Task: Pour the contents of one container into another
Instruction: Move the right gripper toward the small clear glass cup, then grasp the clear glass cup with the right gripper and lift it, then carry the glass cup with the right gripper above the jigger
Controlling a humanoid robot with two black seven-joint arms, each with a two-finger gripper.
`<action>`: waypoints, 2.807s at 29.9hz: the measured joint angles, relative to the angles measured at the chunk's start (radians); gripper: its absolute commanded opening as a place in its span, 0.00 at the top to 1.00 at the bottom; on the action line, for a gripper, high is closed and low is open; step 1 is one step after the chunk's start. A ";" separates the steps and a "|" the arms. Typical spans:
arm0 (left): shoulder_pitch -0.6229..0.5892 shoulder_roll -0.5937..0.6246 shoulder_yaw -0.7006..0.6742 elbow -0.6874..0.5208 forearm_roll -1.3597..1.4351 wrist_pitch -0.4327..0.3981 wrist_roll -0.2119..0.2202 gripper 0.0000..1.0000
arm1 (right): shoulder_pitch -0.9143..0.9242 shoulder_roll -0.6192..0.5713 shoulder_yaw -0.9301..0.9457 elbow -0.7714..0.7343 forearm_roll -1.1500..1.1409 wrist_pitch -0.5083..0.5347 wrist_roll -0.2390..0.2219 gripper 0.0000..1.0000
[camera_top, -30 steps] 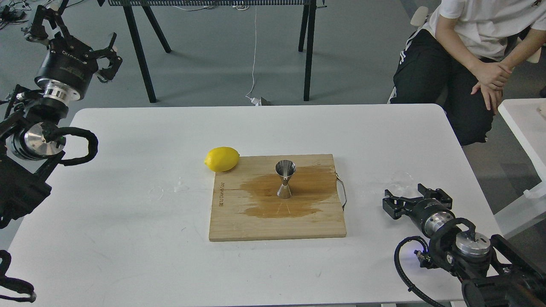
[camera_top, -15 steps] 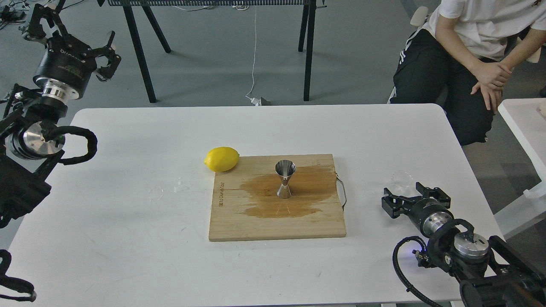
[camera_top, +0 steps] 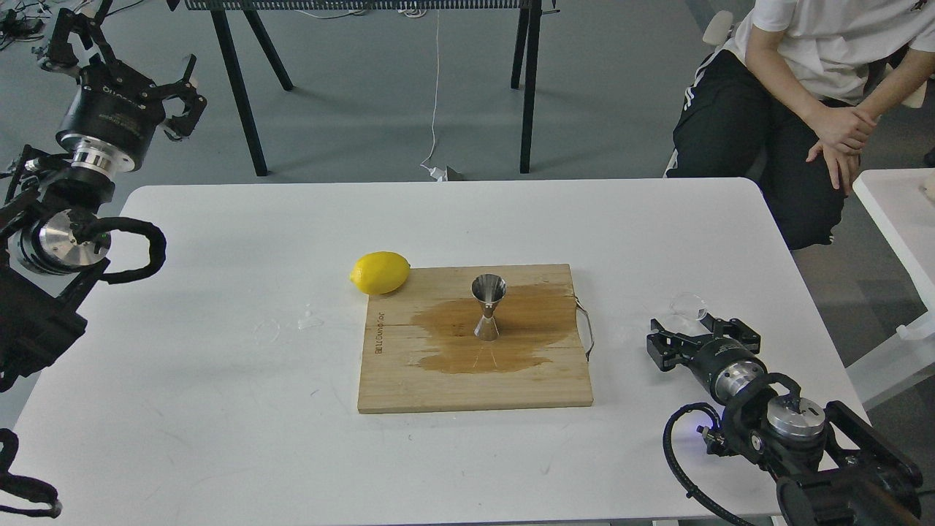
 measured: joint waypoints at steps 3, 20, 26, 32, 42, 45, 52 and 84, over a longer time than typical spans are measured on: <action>0.000 0.003 0.000 0.000 0.000 0.000 0.000 0.00 | 0.004 0.002 0.000 -0.008 0.000 0.009 0.000 0.31; 0.000 0.006 0.000 0.000 0.000 0.000 0.000 0.00 | -0.003 0.001 -0.002 -0.007 -0.001 0.064 -0.007 0.75; 0.000 0.006 0.000 0.000 0.000 0.000 0.000 0.00 | -0.016 0.001 0.001 0.007 0.003 0.070 -0.015 0.76; 0.000 0.007 -0.001 0.000 0.000 0.000 0.000 0.00 | -0.042 -0.014 0.004 0.118 0.004 0.077 -0.025 0.79; 0.000 0.024 -0.001 -0.001 -0.001 0.000 -0.002 0.00 | -0.075 -0.113 -0.026 0.382 -0.044 0.056 -0.023 0.80; 0.000 0.025 -0.001 -0.002 -0.001 0.000 -0.001 0.00 | -0.065 -0.122 -0.035 0.438 -0.109 0.027 -0.022 0.80; 0.001 0.026 -0.001 -0.002 -0.001 0.000 -0.001 0.00 | -0.030 -0.095 -0.044 0.519 -0.328 -0.062 -0.020 0.81; 0.023 0.027 -0.001 0.001 0.000 0.000 -0.002 0.00 | 0.146 0.091 -0.243 0.503 -0.866 -0.189 -0.016 0.81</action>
